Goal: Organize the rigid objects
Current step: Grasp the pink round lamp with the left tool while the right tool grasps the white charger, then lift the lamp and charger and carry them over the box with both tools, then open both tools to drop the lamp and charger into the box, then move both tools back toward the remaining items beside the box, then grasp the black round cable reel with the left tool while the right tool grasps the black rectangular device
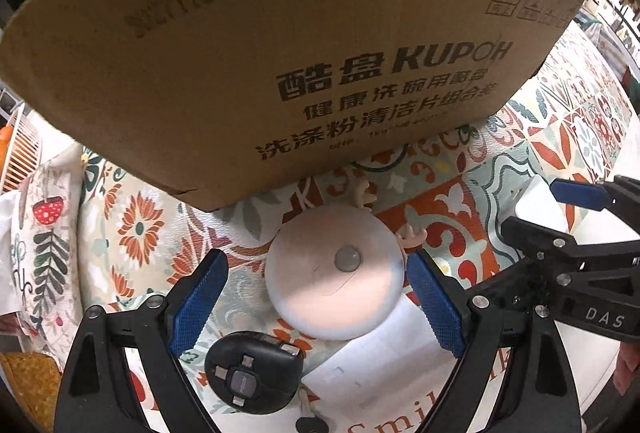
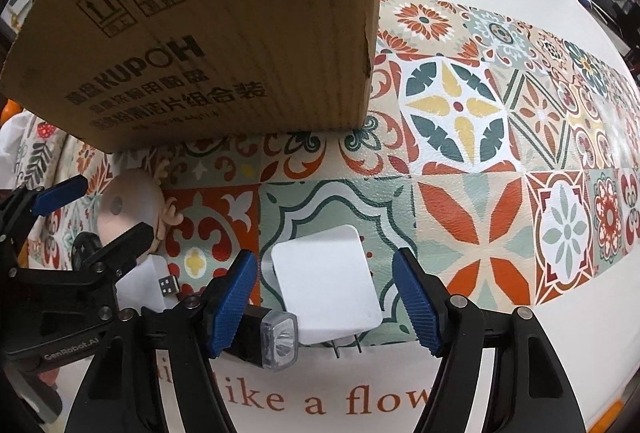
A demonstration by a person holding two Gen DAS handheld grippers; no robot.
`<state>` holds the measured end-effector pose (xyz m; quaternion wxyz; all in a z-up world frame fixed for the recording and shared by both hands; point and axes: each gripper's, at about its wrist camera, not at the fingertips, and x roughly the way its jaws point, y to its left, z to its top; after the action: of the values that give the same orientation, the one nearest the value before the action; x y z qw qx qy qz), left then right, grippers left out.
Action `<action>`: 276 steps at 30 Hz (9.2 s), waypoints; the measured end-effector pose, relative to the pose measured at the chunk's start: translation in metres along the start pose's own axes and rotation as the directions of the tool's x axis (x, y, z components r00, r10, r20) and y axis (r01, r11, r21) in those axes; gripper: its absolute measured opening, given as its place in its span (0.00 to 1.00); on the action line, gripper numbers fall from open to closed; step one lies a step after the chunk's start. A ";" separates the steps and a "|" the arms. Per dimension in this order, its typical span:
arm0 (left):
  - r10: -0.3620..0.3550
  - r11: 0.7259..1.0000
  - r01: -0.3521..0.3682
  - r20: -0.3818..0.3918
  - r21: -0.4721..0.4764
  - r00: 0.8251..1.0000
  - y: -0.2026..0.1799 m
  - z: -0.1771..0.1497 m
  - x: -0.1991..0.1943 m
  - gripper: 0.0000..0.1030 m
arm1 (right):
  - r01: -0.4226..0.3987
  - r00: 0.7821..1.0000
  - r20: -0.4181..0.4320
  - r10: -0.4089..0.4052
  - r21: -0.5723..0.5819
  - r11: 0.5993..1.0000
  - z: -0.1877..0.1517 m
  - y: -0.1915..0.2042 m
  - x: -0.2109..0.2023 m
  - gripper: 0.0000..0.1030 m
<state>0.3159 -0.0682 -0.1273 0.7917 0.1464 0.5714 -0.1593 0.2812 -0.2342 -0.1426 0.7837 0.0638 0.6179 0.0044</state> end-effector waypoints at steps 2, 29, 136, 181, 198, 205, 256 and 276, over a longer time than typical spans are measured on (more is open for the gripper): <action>-0.002 1.000 0.002 -0.005 0.003 1.000 -0.001 0.003 0.003 0.89 | -0.005 1.000 -0.004 0.005 0.005 1.000 0.001 0.000 0.005 0.68; -0.030 0.998 0.031 0.026 -0.053 0.999 -0.002 -0.005 0.016 0.73 | -0.019 0.999 0.032 0.018 0.011 1.000 -0.002 -0.007 0.011 0.48; -0.020 0.982 0.083 0.341 -0.172 0.940 0.050 0.102 -0.132 0.73 | -0.045 0.878 0.464 0.116 -0.161 0.986 0.110 0.026 -0.165 0.45; 0.080 0.985 -0.012 0.391 -0.173 0.917 0.026 0.020 -0.167 0.79 | -0.089 0.881 0.455 0.128 -0.105 0.990 0.042 0.018 -0.167 0.48; 0.072 0.976 0.021 0.416 -0.215 0.906 0.030 -0.047 -0.174 0.79 | -0.048 0.861 0.498 0.101 -0.117 0.992 -0.012 0.041 -0.172 0.63; 0.114 0.970 -0.010 0.418 -0.242 0.901 0.033 -0.071 -0.172 0.82 | -0.022 0.859 0.507 0.078 -0.115 0.993 -0.031 0.049 -0.166 0.69; 0.117 0.983 -0.071 0.288 -0.168 0.950 0.023 -0.150 -0.078 0.84 | 0.004 0.902 0.432 0.010 -0.030 1.000 -0.115 0.047 -0.070 0.77; 0.070 0.997 -0.076 0.154 0.032 0.986 0.030 -0.113 -0.026 0.84 | 0.047 0.935 0.350 -0.050 0.017 0.999 -0.089 0.043 -0.029 0.77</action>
<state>0.2243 0.0080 -0.1354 0.8354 0.1695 0.5003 -0.1518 0.1914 -0.1854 -0.1300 0.8808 0.0516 0.4697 -0.0288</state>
